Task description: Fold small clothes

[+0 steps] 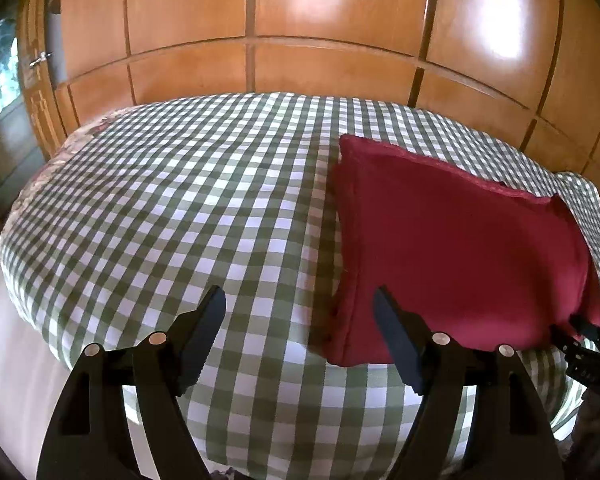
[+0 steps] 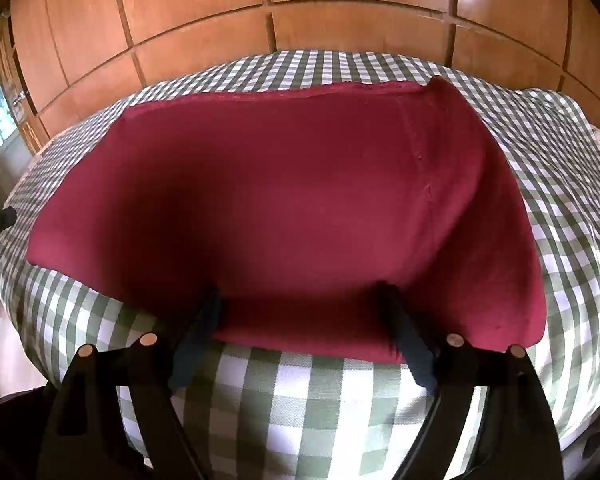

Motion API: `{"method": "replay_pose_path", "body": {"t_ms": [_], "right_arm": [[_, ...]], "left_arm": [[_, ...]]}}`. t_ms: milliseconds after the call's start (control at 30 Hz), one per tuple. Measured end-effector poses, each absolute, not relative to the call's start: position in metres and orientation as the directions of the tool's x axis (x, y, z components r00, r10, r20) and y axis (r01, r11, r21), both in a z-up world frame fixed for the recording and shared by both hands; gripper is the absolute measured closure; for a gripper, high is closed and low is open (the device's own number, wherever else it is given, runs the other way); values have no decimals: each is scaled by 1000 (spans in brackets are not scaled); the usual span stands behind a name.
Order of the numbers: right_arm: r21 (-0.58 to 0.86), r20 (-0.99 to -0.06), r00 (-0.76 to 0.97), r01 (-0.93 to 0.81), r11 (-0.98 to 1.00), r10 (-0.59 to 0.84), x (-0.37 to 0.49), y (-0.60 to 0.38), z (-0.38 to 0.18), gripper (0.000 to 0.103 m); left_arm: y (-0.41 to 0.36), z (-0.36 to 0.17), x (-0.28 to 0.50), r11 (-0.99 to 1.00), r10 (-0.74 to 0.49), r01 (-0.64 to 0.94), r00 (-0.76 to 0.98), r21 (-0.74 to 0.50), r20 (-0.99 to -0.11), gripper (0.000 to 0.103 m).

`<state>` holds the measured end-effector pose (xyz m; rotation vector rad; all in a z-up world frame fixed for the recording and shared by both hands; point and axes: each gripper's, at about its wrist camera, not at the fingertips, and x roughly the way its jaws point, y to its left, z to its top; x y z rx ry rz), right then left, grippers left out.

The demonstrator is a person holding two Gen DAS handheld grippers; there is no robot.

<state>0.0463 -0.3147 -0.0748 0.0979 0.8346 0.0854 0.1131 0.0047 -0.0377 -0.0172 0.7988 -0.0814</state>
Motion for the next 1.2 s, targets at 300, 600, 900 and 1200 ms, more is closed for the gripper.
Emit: {"method": "replay_pose_path", "body": {"t_ms": [300, 600, 900, 1200], "right_arm": [[114, -729, 676, -37, 993, 109, 47, -315, -76, 16], [111, -728, 677, -36, 993, 106, 47, -314, -75, 15], [109, -728, 677, -35, 993, 104, 48, -313, -75, 14], [108, -728, 677, -35, 994, 103, 48, -313, -75, 14]], "left_arm": [[-3, -41, 123, 995, -91, 88, 691, -41, -717, 29], [-12, -40, 137, 993, -106, 109, 694, -41, -712, 33], [-18, -56, 160, 989, -128, 137, 651, -50, -748, 59], [-4, -81, 164, 977, -203, 84, 623, -194, -755, 79]]}}
